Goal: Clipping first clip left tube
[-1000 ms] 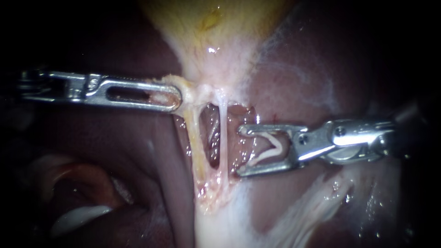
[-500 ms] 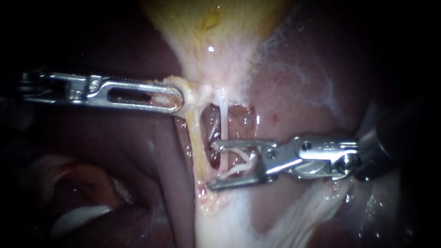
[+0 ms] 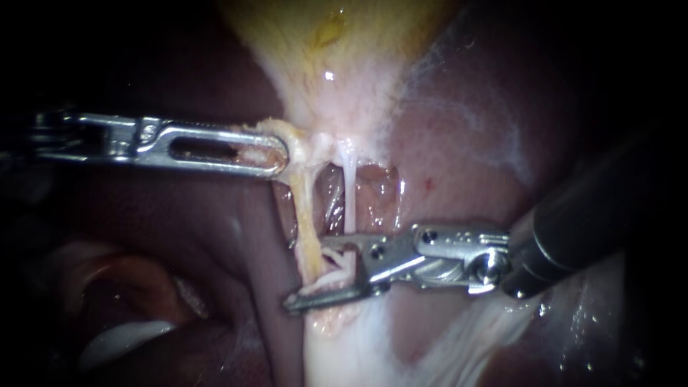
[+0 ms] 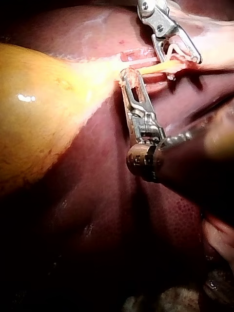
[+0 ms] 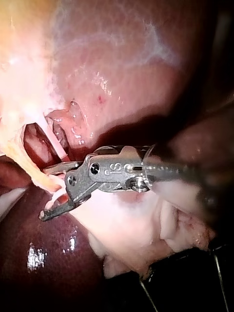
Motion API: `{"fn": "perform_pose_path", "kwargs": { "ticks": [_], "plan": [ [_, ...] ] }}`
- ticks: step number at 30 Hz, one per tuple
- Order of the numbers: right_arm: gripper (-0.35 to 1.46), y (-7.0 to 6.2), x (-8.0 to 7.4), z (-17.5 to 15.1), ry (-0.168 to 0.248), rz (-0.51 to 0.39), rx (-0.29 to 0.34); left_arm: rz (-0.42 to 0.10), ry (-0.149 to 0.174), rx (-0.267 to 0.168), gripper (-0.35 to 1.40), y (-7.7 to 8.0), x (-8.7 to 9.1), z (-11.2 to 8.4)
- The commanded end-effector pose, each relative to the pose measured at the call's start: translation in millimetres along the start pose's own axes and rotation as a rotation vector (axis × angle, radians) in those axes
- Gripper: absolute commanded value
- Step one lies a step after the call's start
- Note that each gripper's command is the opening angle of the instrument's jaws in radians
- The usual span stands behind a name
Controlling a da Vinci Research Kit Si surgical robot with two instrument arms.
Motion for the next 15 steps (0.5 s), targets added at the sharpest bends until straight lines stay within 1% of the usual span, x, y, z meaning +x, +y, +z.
{"fn": "perform_pose_path", "kwargs": {
  "ticks": [1,4,7,11,15],
  "plan": [
    [0.48,0.0,0.1,0.2,0.004,0.004,0.006,-0.001,0.000,0.000,-0.35,0.0,0.0,0.0],
    [0.47,0.3,0.4,1.2,0.004,0.013,0.023,-0.001,-0.001,0.000,-0.35,0.0,0.0,0.2],
    [0.47,0.6,0.3,2.3,0.000,0.016,0.036,-0.001,-0.001,0.000,-0.35,0.0,0.0,0.2],
    [0.47,0.8,-0.2,3.7,-0.003,0.026,0.036,-0.001,0.000,0.001,-0.35,-0.1,-0.1,0.3],
    [0.47,0.9,-0.9,4.4,-0.007,0.038,0.041,-0.001,0.000,0.001,-0.35,-0.1,-0.1,0.4]
  ]
}}
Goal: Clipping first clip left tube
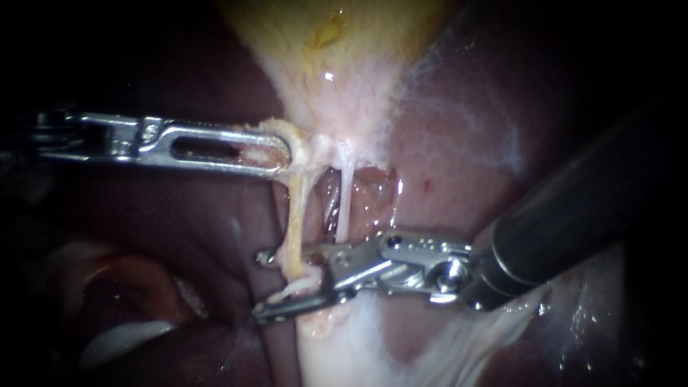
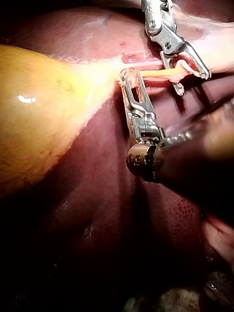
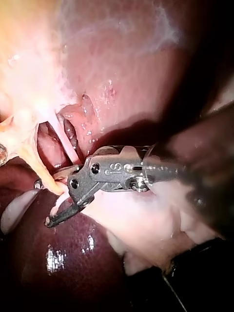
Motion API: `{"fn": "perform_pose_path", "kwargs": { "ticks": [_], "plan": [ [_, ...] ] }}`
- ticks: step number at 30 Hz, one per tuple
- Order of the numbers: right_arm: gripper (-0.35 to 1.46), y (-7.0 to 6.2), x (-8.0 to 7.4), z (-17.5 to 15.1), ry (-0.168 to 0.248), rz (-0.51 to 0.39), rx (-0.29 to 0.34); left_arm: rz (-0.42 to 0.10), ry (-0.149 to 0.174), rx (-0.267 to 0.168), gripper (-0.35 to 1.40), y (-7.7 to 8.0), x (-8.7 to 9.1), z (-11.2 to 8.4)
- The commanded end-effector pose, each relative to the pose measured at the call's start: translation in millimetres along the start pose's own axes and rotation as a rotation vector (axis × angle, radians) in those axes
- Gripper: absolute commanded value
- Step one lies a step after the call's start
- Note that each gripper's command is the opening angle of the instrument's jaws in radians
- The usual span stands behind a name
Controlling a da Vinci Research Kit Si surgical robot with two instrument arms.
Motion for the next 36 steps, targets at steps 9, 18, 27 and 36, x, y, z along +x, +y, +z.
{"fn": "perform_pose_path", "kwargs": {
  "ticks": [9,18,27,36],
  "plan": [
    [0.40,0.0,-0.6,0.0,-0.004,0.024,0.015,0.000,0.000,-0.001,-0.35,0.0,0.0,0.1],
    [-0.35,0.1,-0.6,-1.2,-0.015,0.058,0.039,0.000,0.000,0.000,-0.35,0.0,0.0,0.1],
    [-0.35,0.4,-0.8,-1.9,-0.098,0.063,0.021,0.000,0.000,0.000,-0.35,0.0,0.0,0.1],
    [-0.35,0.4,-0.8,-2.1,-0.098,0.063,0.023,0.000,0.000,0.000,-0.35,0.0,0.0,0.1]
  ]
}}
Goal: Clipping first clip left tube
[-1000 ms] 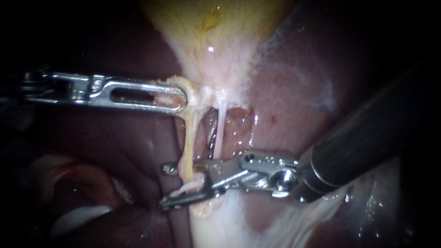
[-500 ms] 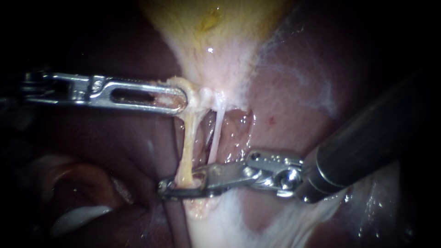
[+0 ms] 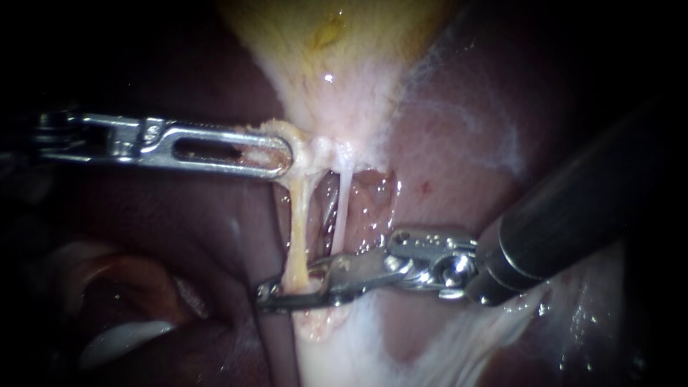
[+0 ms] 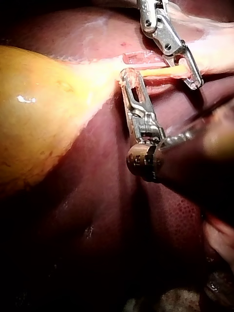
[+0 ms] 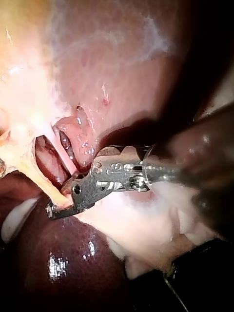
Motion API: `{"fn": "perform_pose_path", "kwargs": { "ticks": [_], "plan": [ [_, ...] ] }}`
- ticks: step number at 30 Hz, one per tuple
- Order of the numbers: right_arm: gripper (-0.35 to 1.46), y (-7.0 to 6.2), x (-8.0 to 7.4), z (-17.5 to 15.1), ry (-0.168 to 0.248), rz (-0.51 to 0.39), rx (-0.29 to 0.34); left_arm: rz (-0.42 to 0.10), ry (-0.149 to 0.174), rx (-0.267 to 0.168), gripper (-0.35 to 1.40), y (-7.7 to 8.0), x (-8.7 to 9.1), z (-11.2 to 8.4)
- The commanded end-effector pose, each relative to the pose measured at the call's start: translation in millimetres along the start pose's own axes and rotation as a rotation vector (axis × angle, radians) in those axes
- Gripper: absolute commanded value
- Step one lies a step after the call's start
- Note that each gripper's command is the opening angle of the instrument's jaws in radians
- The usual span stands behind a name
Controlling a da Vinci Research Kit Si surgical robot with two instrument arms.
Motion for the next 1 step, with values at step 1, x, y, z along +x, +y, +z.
{"fn": "perform_pose_path", "kwargs": {
  "ticks": [1],
  "plan": [
    [-0.35,0.1,0.0,-0.1,0.000,-0.001,0.001,0.000,0.000,0.000,-0.35,0.0,0.0,0.0]
  ]
}}
